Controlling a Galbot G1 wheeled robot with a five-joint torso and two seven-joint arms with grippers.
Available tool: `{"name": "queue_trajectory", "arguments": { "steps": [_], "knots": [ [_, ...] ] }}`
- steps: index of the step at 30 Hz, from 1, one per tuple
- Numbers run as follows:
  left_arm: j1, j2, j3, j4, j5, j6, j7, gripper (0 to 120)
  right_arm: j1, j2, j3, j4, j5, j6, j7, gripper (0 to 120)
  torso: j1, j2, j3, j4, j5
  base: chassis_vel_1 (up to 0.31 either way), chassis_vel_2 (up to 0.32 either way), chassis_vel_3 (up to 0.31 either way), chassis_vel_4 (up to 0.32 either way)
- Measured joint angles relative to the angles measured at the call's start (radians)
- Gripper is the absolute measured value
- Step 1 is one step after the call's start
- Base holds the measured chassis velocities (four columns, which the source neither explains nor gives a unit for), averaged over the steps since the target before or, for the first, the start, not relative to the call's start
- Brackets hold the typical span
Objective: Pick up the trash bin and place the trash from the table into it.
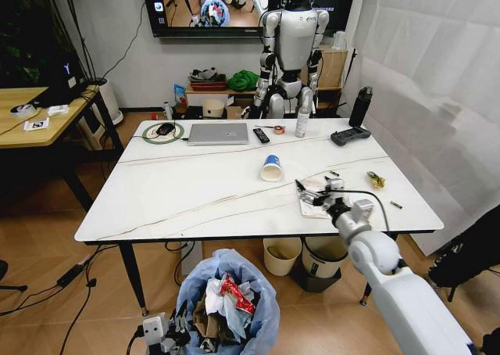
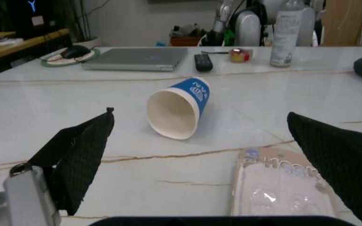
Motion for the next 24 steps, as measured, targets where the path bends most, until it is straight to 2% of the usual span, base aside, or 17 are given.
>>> {"name": "queue_trajectory", "arguments": {
  "steps": [14,24],
  "knots": [
    [0.012,-0.037,0.013,-0.015,0.042,-0.004,0.000,0,0.225,0.087,-0.087,-0.223,0.015,-0.015,-0.071,100,0.000,0.000,0.000,-0.0001,-0.0001,0.000,0.000,0.000,0.000],
    [0.014,-0.046,0.013,-0.026,0.046,-0.004,0.000,0,0.311,0.147,-0.114,-0.365,-0.017,0.002,-0.102,100,0.000,0.000,0.000,-0.0001,0.0002,0.000,0.000,0.000,0.000]
  ]
}}
